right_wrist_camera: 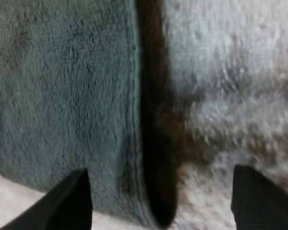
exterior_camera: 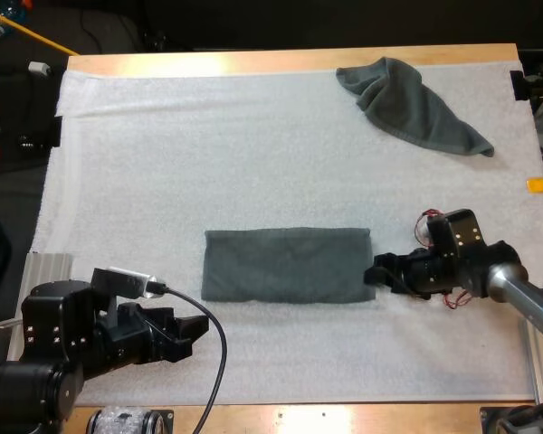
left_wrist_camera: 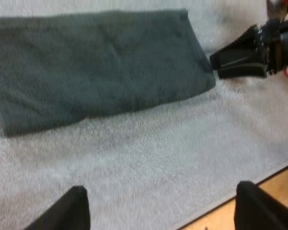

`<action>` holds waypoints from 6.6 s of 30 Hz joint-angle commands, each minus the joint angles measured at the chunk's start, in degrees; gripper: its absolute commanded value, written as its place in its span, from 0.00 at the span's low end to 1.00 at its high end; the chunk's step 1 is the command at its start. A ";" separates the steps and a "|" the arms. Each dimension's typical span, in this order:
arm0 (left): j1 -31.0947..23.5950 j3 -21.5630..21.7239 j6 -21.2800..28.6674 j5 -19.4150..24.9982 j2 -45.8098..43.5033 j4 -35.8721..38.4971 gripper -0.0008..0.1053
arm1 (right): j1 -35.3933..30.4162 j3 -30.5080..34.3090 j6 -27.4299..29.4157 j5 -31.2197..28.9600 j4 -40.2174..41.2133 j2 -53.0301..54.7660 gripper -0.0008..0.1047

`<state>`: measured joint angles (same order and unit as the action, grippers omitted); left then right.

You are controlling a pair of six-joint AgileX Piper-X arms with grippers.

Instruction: Pick towel from pile, fold and stack

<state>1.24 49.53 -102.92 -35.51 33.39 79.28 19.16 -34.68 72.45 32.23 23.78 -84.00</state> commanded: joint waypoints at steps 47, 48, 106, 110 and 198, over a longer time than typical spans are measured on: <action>-0.09 -0.03 -0.06 0.13 -0.29 0.01 0.58 | 7.34 -4.77 4.30 -25.65 12.17 5.93 0.01; -0.09 -0.03 -0.06 0.13 -0.29 0.01 0.58 | 7.34 -5.98 6.49 -28.74 15.63 6.37 0.01; -0.09 -0.03 -0.06 0.13 -0.29 0.12 0.58 | 23.09 -18.27 -10.75 -14.74 4.45 -9.92 0.55; -0.09 -0.03 -0.06 0.13 -0.29 0.12 0.58 | 23.09 -18.43 -10.55 -10.91 1.88 -9.19 0.68; 2.98 -8.84 -6.35 -1.25 13.83 -19.77 0.67 | 30.35 -18.49 -3.21 -35.03 42.07 45.23 0.68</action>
<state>3.47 40.60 -108.87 -35.87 47.13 60.30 49.29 -52.70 69.00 -2.41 65.76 -38.96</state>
